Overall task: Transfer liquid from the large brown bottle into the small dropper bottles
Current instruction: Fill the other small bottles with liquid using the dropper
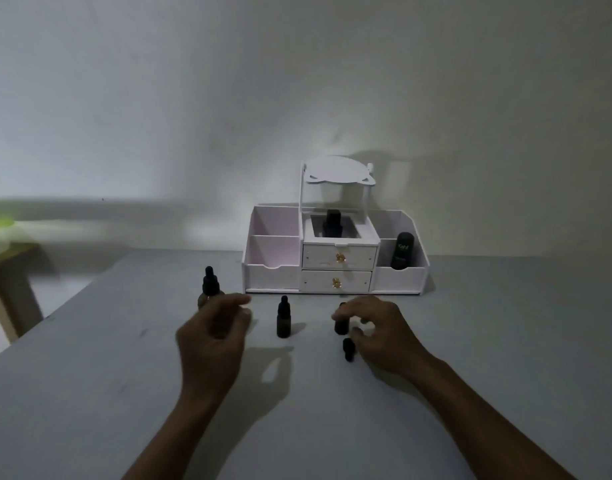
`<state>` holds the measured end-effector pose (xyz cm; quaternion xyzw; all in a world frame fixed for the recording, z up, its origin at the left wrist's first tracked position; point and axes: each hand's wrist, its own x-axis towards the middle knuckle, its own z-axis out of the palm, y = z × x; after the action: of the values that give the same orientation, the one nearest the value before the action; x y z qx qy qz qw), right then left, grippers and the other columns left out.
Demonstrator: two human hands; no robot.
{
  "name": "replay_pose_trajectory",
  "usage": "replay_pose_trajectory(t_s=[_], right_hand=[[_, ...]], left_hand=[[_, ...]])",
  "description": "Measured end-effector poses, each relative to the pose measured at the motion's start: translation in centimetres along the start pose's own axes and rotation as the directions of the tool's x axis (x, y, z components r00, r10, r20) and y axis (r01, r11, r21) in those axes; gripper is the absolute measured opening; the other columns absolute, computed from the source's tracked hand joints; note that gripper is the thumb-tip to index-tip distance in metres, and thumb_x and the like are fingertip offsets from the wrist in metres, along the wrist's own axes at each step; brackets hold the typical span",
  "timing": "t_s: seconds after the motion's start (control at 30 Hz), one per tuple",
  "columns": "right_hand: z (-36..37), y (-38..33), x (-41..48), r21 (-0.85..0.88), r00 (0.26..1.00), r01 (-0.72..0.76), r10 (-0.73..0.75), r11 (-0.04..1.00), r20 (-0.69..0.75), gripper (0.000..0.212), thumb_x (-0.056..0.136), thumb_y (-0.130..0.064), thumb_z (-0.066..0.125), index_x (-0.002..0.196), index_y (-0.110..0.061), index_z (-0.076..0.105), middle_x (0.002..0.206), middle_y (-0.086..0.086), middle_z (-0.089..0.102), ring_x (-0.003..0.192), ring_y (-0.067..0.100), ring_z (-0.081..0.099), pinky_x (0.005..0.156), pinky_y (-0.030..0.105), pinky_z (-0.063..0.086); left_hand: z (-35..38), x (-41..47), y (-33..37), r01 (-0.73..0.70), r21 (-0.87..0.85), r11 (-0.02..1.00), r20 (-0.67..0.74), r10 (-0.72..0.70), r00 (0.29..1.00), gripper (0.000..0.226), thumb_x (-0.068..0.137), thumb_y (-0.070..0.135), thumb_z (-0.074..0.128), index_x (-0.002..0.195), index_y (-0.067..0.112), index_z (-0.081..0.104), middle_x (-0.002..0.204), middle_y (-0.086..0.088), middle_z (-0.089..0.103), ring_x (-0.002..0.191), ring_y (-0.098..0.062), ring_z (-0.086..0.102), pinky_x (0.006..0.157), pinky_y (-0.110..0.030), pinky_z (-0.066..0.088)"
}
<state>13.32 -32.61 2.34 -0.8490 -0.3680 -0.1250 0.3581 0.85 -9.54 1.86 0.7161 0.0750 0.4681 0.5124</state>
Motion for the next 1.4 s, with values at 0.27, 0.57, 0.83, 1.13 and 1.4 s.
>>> replay_pose_trajectory(t_s=[0.27, 0.57, 0.83, 1.13, 1.4], right_hand=[[-0.2, 0.9, -2.1, -0.199, 0.944, -0.119, 0.173, 0.973, 0.28, 0.032, 0.089, -0.012, 0.066, 0.111, -0.036, 0.069, 0.129, -0.018, 0.053, 0.12, 0.004, 0.048, 0.11, 0.032, 0.039], [-1.7, 0.1, -0.1, 0.179, 0.957, -0.145, 0.184, 0.973, -0.225, 0.021, 0.088, -0.019, 0.073, 0.106, -0.028, 0.068, 0.096, -0.02, 0.064, 0.09, -0.008, 0.06, 0.073, 0.008, 0.047], [0.3, 0.0, 3.1, 0.557, 0.819, -0.075, 0.37, 0.827, -0.438, 0.016, 0.087, -0.012, 0.074, 0.1, -0.022, 0.071, 0.093, -0.004, 0.074, 0.085, 0.005, 0.073, 0.081, 0.03, 0.062], [1.5, 0.4, 3.0, 0.459, 0.831, -0.115, 0.339, 0.881, -0.441, 0.021, 0.086, -0.016, 0.075, 0.107, -0.014, 0.072, 0.098, -0.002, 0.074, 0.09, 0.01, 0.071, 0.083, 0.026, 0.06], [3.0, 0.8, 2.5, 0.266, 0.865, -0.223, 0.316, 0.938, -0.39, 0.018, 0.081, -0.02, 0.08, 0.098, -0.016, 0.075, 0.092, -0.003, 0.076, 0.084, 0.01, 0.071, 0.082, 0.031, 0.06]], left_hand=[[9.2, -1.9, 1.0, 0.214, 0.068, 0.974, 0.38, -0.224, 0.898, 0.031, 0.092, 0.011, 0.068, 0.117, 0.03, 0.065, 0.117, 0.007, 0.069, 0.106, -0.008, 0.065, 0.082, -0.016, 0.053], [14.1, -1.6, 0.1, 0.476, 0.035, 0.879, 0.41, -0.447, 0.795, 0.053, 0.091, 0.005, 0.067, 0.14, 0.021, 0.054, 0.146, -0.002, 0.053, 0.132, -0.02, 0.052, 0.106, -0.038, 0.046], [14.1, -1.5, -1.1, 0.362, 0.116, 0.925, 0.442, -0.374, 0.815, 0.06, 0.082, 0.008, 0.08, 0.138, 0.011, 0.058, 0.131, -0.005, 0.066, 0.114, -0.015, 0.064, 0.102, -0.033, 0.052], [14.0, -1.9, -0.7, 0.304, 0.115, 0.946, 0.419, -0.323, 0.848, 0.037, 0.086, 0.004, 0.073, 0.122, 0.013, 0.071, 0.114, -0.001, 0.074, 0.096, -0.005, 0.066, 0.097, -0.021, 0.05], [13.9, -1.9, -1.2, 0.231, 0.105, 0.967, 0.428, -0.254, 0.867, 0.03, 0.077, 0.007, 0.074, 0.103, 0.02, 0.078, 0.092, 0.01, 0.078, 0.087, 0.0, 0.073, 0.087, -0.031, 0.061]])
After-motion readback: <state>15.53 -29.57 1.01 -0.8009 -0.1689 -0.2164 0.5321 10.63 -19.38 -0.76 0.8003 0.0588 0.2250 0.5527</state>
